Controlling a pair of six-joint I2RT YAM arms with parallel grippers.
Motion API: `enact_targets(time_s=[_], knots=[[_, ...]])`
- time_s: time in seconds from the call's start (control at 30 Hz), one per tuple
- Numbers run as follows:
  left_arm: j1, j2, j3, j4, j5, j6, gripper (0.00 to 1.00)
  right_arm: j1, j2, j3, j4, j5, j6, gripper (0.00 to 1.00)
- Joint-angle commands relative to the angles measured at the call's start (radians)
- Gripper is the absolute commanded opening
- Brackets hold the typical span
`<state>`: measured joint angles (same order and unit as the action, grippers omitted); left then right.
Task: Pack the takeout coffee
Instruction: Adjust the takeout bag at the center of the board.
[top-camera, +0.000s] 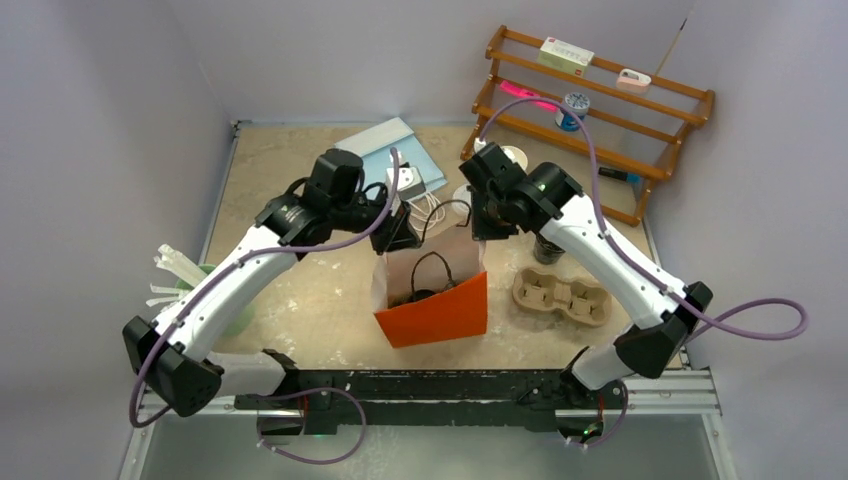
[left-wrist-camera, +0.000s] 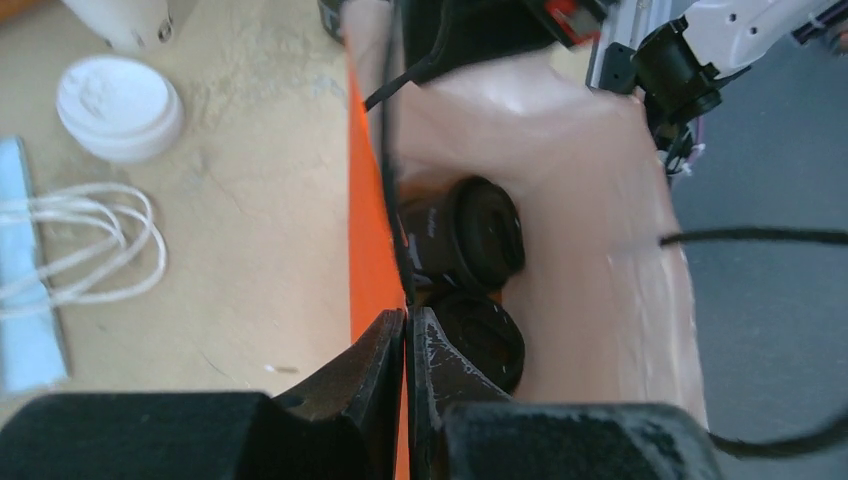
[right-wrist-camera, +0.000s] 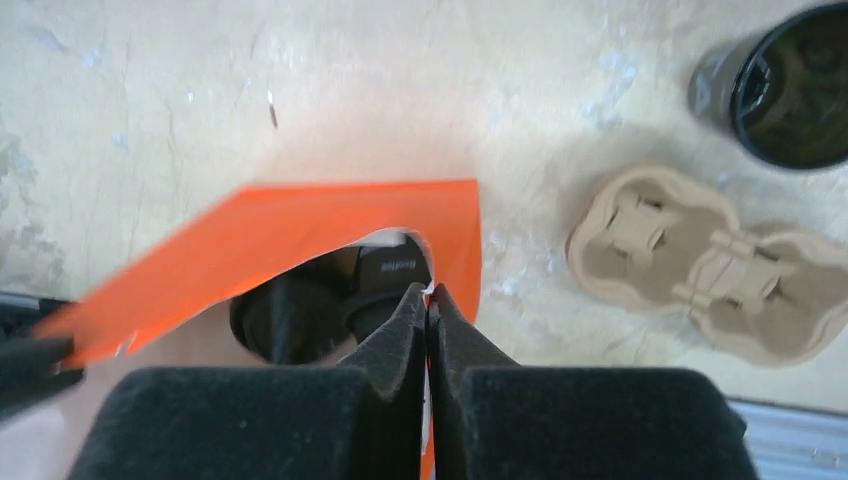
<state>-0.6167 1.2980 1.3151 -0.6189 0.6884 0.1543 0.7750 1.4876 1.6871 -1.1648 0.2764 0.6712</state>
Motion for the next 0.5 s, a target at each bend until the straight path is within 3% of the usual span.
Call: enact_targets(time_s=[0.0,0.23,0.47], knots=[[-0.009,-0.094,-0.03,-0.078,-0.072,-0.22,0.09,-0.059,0.054,0.066,0.113,-0.025,-0.177,0.03],[-0.024,-0.185,-0.159,-0.008,-0.062,-0.465,0.11,-0.067,0.156,0.152,0.263,-0.175,-0.363,0.09],[-0.073,-0.202,-0.201,0.076,-0.043,-0.58,0.16,-0.067,0.154,0.145,0.399,-0.237,-0.5,0.19]])
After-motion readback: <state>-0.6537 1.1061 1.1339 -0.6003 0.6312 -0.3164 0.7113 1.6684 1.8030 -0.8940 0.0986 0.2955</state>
